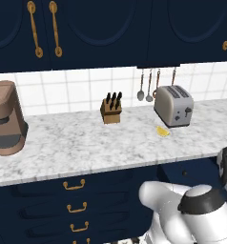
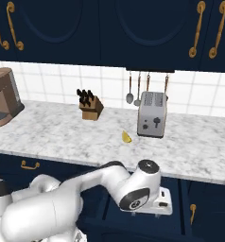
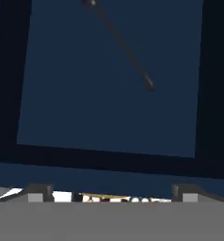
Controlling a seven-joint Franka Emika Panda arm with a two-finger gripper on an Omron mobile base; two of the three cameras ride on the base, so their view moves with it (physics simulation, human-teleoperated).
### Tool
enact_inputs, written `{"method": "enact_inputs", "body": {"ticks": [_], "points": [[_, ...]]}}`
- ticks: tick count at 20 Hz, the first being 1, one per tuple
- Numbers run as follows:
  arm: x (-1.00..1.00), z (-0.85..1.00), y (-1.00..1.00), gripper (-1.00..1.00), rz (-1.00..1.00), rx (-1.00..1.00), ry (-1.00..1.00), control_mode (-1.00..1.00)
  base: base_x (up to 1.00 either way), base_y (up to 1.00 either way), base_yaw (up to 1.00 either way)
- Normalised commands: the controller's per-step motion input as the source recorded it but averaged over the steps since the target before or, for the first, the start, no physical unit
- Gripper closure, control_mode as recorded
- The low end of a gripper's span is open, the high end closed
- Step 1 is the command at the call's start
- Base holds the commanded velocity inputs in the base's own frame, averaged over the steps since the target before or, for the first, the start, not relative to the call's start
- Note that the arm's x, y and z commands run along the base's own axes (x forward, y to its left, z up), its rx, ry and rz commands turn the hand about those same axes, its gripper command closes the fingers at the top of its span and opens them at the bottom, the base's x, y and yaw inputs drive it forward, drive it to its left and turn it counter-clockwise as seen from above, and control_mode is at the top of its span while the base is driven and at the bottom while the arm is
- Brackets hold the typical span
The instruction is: Pick the ladle from the drawer and place it on the counter.
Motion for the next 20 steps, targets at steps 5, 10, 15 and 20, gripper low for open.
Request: {"method": "enact_inputs", "body": {"ticks": [5,10,15,20], "points": [[0.38,0.29,-0.17,-1.0,0.11,0.07,-0.32,-1.0,0.0,0.0,0.0],[0.29,0.32,-0.33,-1.0,0.12,0.01,0.05,-1.0,0.0,0.0,0.0],[0.21,-0.04,-0.49,-1.0,0.17,0.0,0.18,-1.0,0.0,0.0,0.0],[0.05,-0.22,-0.19,-1.0,0.11,0.0,0.14,-1.0,0.0,0.0,0.0]]}}
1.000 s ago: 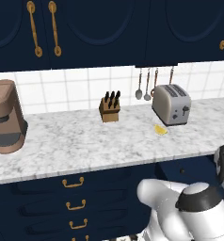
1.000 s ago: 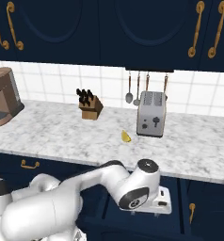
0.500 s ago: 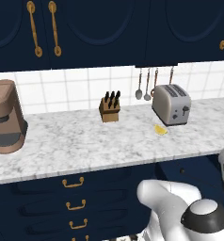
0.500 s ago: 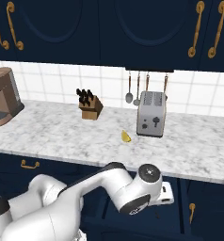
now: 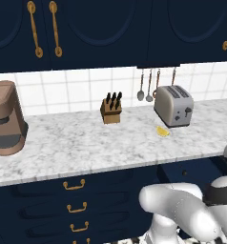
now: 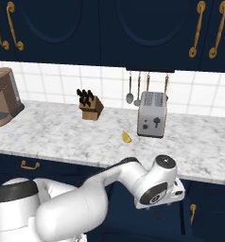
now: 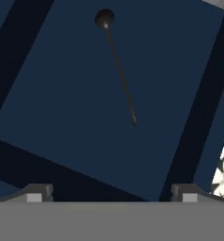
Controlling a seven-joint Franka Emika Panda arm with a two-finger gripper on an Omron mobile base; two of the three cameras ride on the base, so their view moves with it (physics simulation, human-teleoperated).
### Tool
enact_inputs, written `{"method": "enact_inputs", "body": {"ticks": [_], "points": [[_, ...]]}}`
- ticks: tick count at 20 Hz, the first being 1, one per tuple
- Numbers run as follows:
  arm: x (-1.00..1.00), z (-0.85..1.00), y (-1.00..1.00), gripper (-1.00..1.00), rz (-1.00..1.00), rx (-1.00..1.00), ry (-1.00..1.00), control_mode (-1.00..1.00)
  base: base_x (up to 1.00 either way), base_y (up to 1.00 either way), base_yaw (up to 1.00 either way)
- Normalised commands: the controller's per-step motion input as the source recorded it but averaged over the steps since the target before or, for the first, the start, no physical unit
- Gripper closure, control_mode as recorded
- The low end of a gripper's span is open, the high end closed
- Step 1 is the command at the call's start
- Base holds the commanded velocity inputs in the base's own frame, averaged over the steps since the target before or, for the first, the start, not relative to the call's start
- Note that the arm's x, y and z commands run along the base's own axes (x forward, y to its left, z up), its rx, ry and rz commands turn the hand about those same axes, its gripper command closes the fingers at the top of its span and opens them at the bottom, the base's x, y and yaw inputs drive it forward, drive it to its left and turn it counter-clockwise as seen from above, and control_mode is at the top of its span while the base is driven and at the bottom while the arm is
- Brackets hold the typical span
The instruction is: Pick the ladle from the drawer and place it on the counter.
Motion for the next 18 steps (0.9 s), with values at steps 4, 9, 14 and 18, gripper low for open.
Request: {"method": "enact_inputs", "body": {"ticks": [4,9,14,18], "points": [[0.0,-0.25,-0.2,-1.0,0.03,0.04,0.0,-1.0,0.0,0.0,0.0],[0.15,-0.43,0.0,-1.0,0.0,0.04,-0.03,-1.0,0.0,0.0,0.0],[0.37,-0.37,0.0,-1.0,0.0,0.01,0.05,-1.0,0.0,0.0,0.0],[0.09,-0.53,0.01,-1.0,0.0,0.0,0.0,-1.0,0.0,0.0,0.0]]}}
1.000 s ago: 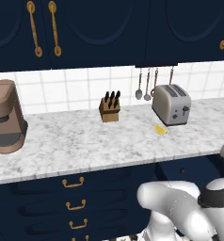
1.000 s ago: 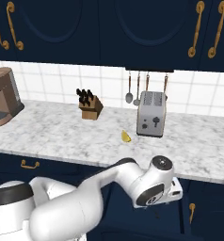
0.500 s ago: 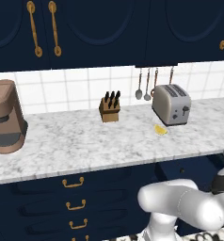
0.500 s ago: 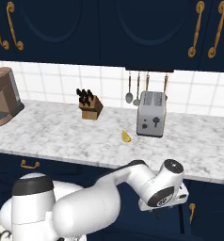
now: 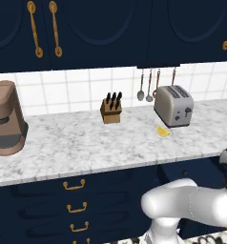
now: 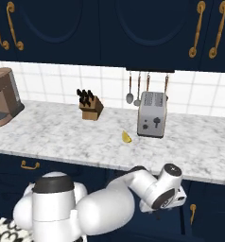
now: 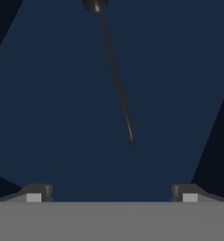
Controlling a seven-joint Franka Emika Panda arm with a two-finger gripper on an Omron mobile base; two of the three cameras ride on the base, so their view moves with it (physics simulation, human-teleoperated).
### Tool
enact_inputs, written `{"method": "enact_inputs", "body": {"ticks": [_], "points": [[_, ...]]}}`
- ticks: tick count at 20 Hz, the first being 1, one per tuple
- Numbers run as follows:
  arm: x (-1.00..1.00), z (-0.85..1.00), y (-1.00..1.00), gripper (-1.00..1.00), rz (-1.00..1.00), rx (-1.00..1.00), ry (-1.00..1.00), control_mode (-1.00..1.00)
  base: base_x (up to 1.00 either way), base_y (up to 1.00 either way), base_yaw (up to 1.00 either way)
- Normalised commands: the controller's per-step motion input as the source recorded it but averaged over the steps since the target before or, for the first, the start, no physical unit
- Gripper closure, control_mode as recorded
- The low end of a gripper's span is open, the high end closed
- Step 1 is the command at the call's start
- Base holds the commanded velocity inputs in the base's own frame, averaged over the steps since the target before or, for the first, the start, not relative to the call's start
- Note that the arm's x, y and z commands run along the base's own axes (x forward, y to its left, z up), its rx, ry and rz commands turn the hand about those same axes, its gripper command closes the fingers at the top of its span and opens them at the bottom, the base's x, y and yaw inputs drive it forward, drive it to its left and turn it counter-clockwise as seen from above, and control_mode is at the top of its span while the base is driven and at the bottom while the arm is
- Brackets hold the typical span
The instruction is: Pick the ladle from the drawer and place it on the counter.
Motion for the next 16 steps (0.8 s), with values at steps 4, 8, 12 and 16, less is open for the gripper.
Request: {"method": "enact_inputs", "body": {"ticks": [4,8,12,16], "points": [[0.04,-0.52,0.01,-1.0,0.0,0.0,0.0,-1.0,0.0,0.0,0.0],[0.14,-0.39,0.1,-1.0,0.0,0.0,0.0,-1.0,0.0,0.0,0.0],[0.21,-0.29,0.06,-1.0,0.0,0.0,0.0,-1.0,0.0,0.0,0.0],[0.11,-0.26,0.0,-1.0,0.0,0.0,0.0,-1.0,0.0,0.0,0.0]]}}
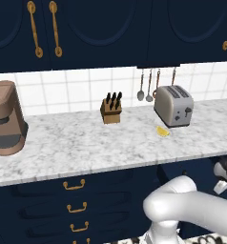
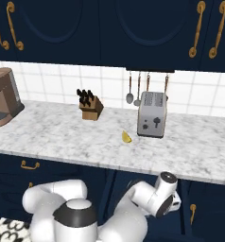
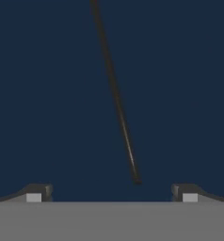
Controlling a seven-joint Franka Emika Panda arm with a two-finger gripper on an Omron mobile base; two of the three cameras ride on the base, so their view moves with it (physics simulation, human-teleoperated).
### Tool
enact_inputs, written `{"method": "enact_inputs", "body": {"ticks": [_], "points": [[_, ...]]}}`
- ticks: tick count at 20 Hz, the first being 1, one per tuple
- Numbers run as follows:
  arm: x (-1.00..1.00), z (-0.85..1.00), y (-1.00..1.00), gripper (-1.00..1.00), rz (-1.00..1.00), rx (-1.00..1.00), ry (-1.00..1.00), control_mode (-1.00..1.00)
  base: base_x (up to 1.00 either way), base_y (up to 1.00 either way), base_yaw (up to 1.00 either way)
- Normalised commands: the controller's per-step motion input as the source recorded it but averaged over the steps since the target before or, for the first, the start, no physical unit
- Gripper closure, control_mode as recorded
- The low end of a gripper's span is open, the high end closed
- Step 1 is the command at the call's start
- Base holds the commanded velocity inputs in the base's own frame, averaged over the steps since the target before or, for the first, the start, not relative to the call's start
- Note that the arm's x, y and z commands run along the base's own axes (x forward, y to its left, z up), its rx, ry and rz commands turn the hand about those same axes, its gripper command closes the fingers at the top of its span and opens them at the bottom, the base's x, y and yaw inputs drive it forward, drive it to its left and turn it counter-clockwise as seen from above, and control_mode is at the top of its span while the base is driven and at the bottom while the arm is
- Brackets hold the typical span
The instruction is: Pick the ladle from the drawer and place it on the counter.
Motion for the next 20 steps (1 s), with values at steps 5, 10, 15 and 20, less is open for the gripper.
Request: {"method": "enact_inputs", "body": {"ticks": [5,10,15,20], "points": [[0.01,-0.53,0.0,-1.0,0.0,0.01,0.0,-1.0,0.0,0.0,0.0],[0.0,-0.57,0.06,-1.0,0.0,0.0,0.0,-1.0,0.0,0.0,0.0],[0.0,-0.54,0.05,-1.0,0.0,0.0,0.0,-1.0,0.0,0.0,0.0],[0.0,-0.53,0.34,1.0,0.0,0.0,0.0,-1.0,0.0,0.0,0.0]]}}
